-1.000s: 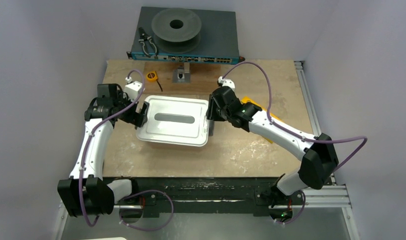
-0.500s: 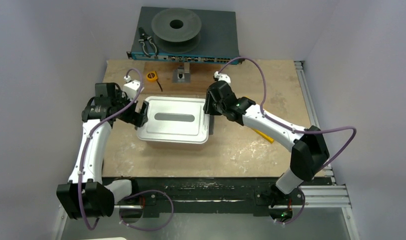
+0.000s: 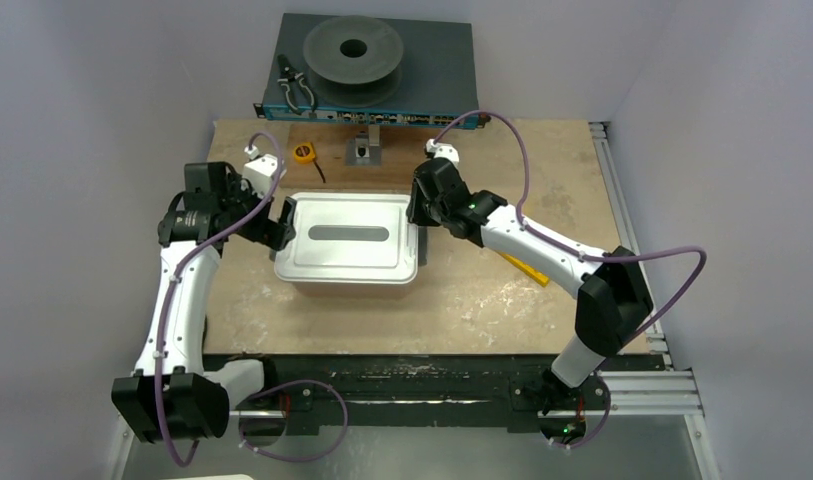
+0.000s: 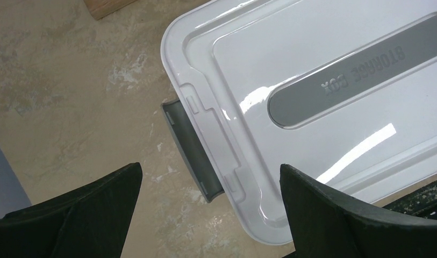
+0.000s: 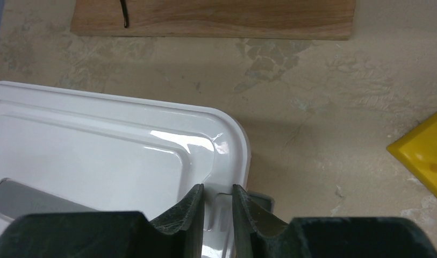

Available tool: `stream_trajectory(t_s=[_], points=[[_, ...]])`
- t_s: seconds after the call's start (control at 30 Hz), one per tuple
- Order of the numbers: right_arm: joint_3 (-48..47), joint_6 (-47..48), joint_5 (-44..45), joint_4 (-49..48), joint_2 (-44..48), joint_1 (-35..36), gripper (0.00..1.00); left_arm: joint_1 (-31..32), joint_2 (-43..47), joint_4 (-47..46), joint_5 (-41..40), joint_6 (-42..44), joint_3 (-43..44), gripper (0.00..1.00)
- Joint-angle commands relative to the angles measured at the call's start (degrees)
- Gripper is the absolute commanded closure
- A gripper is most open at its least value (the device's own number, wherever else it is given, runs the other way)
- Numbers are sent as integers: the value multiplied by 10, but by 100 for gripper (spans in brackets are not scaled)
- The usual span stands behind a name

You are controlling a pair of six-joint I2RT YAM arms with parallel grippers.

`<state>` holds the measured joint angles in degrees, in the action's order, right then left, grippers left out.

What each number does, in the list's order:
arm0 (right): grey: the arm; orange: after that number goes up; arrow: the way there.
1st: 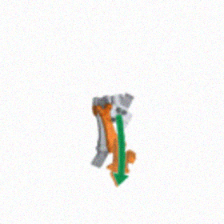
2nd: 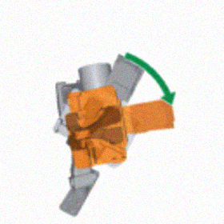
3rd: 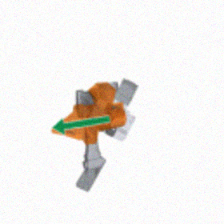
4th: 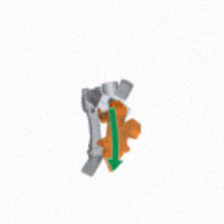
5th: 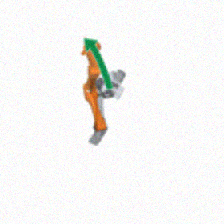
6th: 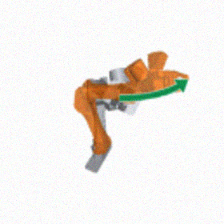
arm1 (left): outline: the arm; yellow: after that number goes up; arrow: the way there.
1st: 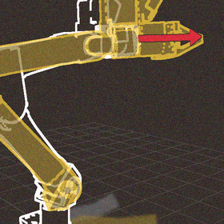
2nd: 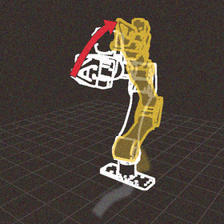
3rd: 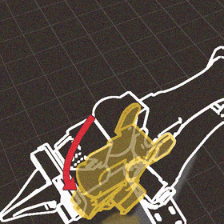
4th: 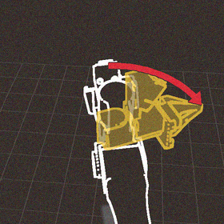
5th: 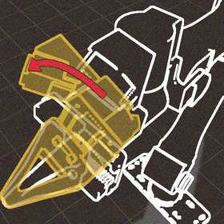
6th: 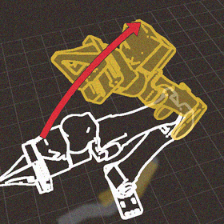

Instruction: Organize the chemistry lab equipment

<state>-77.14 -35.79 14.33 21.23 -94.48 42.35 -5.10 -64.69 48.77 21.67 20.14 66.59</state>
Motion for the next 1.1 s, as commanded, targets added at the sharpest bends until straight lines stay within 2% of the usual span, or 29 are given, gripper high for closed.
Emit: stream_trajectory(t_s=[0.0, 0.2, 0.37, 0.4, 0.57, 0.83, 1.07], points=[[31, 12, 27, 6, -11, -1, 81, 2, -1, -31, -11, 7, -21, 0], [67, 15, 47, 10, 2, -1, 82, 1, 16, -82, -18, -7, -54, 0], [26, 31, 88, 34, 55, -1, 69, -20, -14, -72, -20, -53, -25, 0], [13, 39, 94, 33, 64, 0, 64, -26, -21, -66, -11, -58, -17, 0], [-33, 56, 53, 16, 78, 4, 56, -100, -97, -5, 104, -92, 28, 0], [-44, 65, -2, -29, 48, 38, 57, -116, -167, 16, 233, -99, 35, 0], [-3, 69, -63, -85, 36, 39, 60, -117, -209, 0, 253, -118, 39, 0]])
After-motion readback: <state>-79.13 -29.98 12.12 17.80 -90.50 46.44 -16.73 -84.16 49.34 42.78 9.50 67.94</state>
